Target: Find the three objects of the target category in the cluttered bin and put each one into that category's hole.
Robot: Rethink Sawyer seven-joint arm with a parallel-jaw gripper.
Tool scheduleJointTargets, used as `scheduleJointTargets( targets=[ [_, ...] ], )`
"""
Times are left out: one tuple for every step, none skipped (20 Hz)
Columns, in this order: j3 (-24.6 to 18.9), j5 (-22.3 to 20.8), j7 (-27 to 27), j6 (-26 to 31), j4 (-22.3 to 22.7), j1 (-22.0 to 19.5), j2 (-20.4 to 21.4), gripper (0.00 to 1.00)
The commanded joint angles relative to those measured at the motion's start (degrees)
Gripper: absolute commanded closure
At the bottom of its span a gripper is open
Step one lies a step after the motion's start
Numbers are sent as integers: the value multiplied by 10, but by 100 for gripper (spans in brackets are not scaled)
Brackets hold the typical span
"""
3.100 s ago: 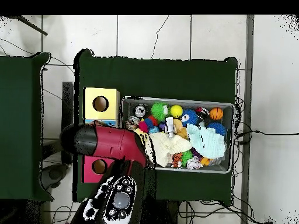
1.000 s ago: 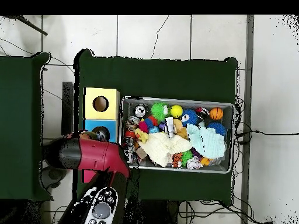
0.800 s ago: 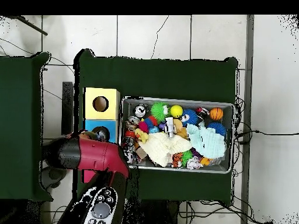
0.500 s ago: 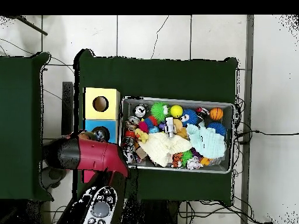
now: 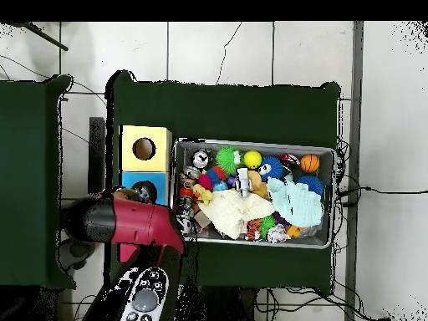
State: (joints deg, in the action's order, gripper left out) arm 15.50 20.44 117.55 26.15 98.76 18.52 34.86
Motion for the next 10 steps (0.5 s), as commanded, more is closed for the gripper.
scheduleJointTargets(
  targets=[
    [-42, 16, 100, 45, 41, -27, 0, 0],
    [-41, 15, 99, 52, 39, -29, 5, 0],
    [-40, 15, 97, 60, 37, -32, 9, 0],
    [-37, 13, 94, 72, 33, -35, 14, 0],
    [-35, 12, 92, 85, 28, -39, 19, 0],
    [-33, 10, 90, 99, 22, -43, 24, 0],
    [-30, 8, 87, 114, 16, -47, 29, 0],
    [-26, 4, 86, 133, 6, -50, 34, 0],
    [-24, 2, 85, 145, -1, -54, 37, 0],
    [-23, 0, 84, 154, -7, -57, 38, 0]
  ],
)
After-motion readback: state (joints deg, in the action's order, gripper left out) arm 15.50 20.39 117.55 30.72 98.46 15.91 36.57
